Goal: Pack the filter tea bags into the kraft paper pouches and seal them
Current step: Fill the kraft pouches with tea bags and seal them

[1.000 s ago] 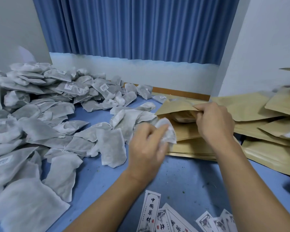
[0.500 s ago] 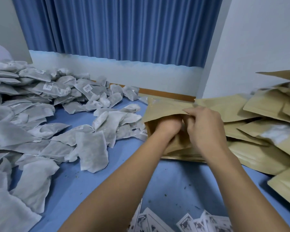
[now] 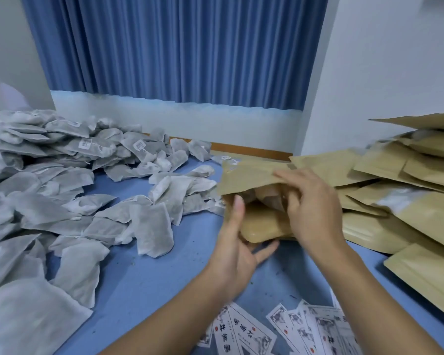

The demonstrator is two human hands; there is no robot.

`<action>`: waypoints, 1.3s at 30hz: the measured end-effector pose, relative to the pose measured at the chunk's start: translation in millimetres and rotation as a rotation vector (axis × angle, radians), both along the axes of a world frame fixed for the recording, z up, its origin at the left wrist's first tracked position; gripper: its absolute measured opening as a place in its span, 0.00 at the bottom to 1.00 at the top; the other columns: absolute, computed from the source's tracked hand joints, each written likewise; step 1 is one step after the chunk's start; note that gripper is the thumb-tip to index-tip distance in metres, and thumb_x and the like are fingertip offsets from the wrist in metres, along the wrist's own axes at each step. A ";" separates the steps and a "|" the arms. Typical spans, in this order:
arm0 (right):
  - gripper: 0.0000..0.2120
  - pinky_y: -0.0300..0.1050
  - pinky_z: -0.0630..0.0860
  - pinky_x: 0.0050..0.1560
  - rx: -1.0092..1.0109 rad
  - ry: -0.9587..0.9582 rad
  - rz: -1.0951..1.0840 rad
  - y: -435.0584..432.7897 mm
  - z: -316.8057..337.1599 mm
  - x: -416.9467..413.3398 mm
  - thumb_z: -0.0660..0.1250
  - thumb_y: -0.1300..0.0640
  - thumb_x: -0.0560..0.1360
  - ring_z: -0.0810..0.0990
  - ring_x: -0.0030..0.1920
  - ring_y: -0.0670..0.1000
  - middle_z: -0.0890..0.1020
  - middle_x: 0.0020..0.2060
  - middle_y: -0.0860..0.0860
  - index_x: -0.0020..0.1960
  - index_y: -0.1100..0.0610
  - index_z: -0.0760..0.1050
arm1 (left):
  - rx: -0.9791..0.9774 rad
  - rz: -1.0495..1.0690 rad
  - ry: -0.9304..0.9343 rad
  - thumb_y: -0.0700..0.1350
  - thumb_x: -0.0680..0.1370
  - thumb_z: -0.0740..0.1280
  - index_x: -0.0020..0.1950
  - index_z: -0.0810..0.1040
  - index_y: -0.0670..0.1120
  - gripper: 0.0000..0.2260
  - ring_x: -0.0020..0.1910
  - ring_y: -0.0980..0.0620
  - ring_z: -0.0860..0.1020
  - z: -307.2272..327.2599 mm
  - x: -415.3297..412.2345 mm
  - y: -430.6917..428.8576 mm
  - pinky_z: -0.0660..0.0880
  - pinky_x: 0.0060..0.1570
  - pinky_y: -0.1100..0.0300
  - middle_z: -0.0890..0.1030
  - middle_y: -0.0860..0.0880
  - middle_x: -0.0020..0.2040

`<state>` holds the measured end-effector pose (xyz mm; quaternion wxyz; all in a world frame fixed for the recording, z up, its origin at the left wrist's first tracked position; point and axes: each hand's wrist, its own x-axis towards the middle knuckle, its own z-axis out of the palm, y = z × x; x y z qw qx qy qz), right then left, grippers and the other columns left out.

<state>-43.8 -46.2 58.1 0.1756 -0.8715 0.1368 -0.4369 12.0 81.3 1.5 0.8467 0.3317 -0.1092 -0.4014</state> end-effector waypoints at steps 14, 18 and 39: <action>0.15 0.47 0.73 0.43 1.009 0.044 -0.113 3.7 -86.1 -65.2 0.72 0.41 0.74 0.81 0.39 0.50 0.84 0.42 0.52 0.53 0.50 0.77 | 0.190 0.239 0.018 0.48 0.81 0.68 0.63 0.78 0.49 0.11 0.52 0.45 0.85 -35.5 -28.2 -15.3 0.83 0.44 0.50 0.86 0.46 0.54; 0.13 0.50 0.73 0.42 1.210 -0.163 0.063 -0.4 -90.8 -67.5 0.72 0.59 0.76 0.77 0.34 0.52 0.86 0.40 0.52 0.59 0.52 0.75 | 0.271 0.176 -0.027 0.44 0.77 0.73 0.63 0.79 0.44 0.15 0.46 0.46 0.85 -37.4 -29.7 -13.0 0.79 0.36 0.57 0.86 0.43 0.53; 0.12 0.41 0.63 0.24 1.284 -0.170 0.193 20.3 -87.1 -63.1 0.66 0.56 0.81 0.65 0.24 0.52 0.71 0.26 0.59 0.43 0.63 0.75 | 0.319 0.132 -0.031 0.39 0.73 0.77 0.53 0.82 0.32 0.13 0.42 0.45 0.84 -42.1 -32.7 -22.0 0.81 0.49 0.56 0.86 0.39 0.48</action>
